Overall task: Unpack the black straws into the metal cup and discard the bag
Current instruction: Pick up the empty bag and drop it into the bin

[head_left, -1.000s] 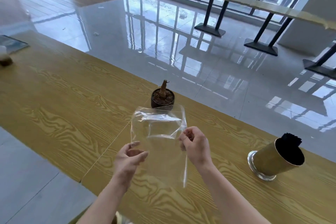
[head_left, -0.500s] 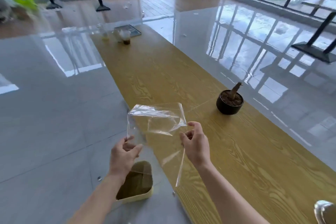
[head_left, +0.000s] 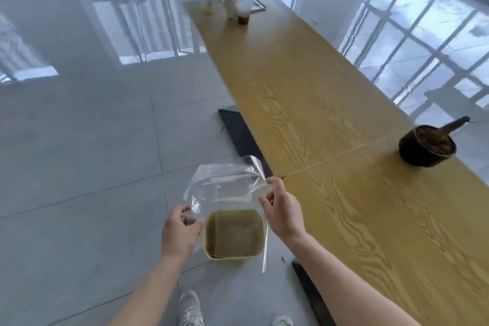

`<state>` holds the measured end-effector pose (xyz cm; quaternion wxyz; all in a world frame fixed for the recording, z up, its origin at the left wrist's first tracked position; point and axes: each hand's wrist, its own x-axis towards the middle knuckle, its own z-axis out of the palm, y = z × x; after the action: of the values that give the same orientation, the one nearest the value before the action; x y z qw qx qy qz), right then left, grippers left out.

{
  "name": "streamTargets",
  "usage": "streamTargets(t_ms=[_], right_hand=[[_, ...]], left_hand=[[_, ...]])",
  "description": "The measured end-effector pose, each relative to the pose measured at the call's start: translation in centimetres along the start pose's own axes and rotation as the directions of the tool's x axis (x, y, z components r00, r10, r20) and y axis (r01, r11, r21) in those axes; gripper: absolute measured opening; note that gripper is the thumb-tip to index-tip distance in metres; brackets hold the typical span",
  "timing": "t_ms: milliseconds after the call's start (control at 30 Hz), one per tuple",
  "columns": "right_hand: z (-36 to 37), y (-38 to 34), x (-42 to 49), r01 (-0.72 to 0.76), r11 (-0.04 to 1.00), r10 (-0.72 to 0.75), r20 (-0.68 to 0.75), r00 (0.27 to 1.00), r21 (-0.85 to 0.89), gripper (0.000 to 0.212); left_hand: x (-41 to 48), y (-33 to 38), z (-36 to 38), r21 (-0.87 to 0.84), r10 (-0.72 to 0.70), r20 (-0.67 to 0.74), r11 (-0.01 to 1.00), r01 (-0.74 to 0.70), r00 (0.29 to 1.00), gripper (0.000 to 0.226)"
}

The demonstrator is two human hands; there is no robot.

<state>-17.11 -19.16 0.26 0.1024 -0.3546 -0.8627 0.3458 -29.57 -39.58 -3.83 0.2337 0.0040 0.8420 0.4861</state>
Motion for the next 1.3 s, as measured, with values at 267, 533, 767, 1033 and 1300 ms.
streamTargets(t_ms=[267, 533, 767, 1033, 1300], right_hand=[[12.3, 5.0, 3.6, -0.099, 0.99, 0.106, 0.069, 0.992, -0.105, 0.04], [26.1, 17.6, 8.1, -0.172, 0.974, 0.186, 0.093, 0.978, -0.147, 0.043], [35.4, 28.5, 8.6, 0.075, 0.89, 0.086, 0.326, 0.941, -0.451, 0.018], [41.2, 34.0, 10.7, -0.023, 0.843, 0.354, 0.523, 0.776, -0.537, 0.025], [42.7, 35.4, 10.9, -0.078, 0.827, 0.445, 0.564, 0.696, -0.556, 0.046]], left_hand=[[7.8, -8.0, 3.2, 0.176, -0.095, 0.105, 0.982, 0.075, 0.99, 0.047], [15.9, -19.0, 13.4, 0.361, -0.105, 0.065, 0.93, 0.074, 0.992, 0.033], [19.8, -29.4, 22.4, 0.735, -0.075, 0.263, 0.662, -0.15, 0.962, 0.065], [23.1, -33.8, 25.3, 0.778, -0.283, 0.216, 0.628, 0.011, 0.934, 0.034], [22.3, -35.4, 26.3, 0.771, -0.273, 0.17, 0.635, 0.045, 0.947, 0.078]])
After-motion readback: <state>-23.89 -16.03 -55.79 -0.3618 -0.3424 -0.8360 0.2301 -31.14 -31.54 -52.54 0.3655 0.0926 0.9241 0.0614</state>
